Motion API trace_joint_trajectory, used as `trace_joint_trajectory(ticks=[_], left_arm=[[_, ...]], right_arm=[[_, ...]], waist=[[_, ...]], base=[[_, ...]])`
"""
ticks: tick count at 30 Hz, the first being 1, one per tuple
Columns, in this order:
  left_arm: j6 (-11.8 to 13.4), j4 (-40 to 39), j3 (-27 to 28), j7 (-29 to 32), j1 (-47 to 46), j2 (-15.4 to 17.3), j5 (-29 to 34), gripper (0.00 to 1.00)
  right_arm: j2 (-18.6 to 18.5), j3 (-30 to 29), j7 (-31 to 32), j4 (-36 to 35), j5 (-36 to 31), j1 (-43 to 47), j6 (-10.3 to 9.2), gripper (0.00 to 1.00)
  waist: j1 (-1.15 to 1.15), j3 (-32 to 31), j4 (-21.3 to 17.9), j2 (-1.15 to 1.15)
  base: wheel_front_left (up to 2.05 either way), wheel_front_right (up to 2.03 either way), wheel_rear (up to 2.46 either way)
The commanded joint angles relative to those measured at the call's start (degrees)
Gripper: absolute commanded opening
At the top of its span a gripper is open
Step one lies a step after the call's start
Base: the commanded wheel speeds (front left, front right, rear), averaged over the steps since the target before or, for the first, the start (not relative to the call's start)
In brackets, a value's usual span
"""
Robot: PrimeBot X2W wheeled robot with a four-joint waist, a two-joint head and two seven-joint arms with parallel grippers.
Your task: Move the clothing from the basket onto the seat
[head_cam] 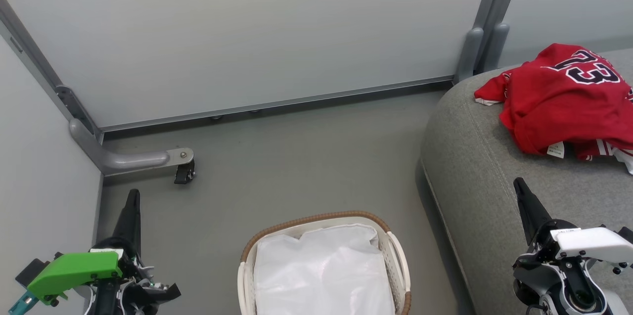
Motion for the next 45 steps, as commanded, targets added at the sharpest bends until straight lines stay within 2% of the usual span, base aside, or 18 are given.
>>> trace_joint_trajectory(ticks=[1, 45], left_arm=[[-0.25, -0.1, 0.13, 0.17, -0.53, 0.37, -0.19, 0.0], [-0.24, -0.12, 0.12, 0.16, -0.53, 0.38, -0.19, 0.0]], right_arm=[[-0.34, -0.11, 0.09, -0.18, 0.19, 0.59, 0.02, 0.0], [-0.33, -0.1, 0.08, -0.17, 0.2, 0.59, 0.02, 0.0]], waist=[[0.0, 0.0, 0.0, 0.0], [0.0, 0.0, 0.0, 0.0]], base=[[0.0, 0.0, 0.0], [0.0, 0.0, 0.0]])
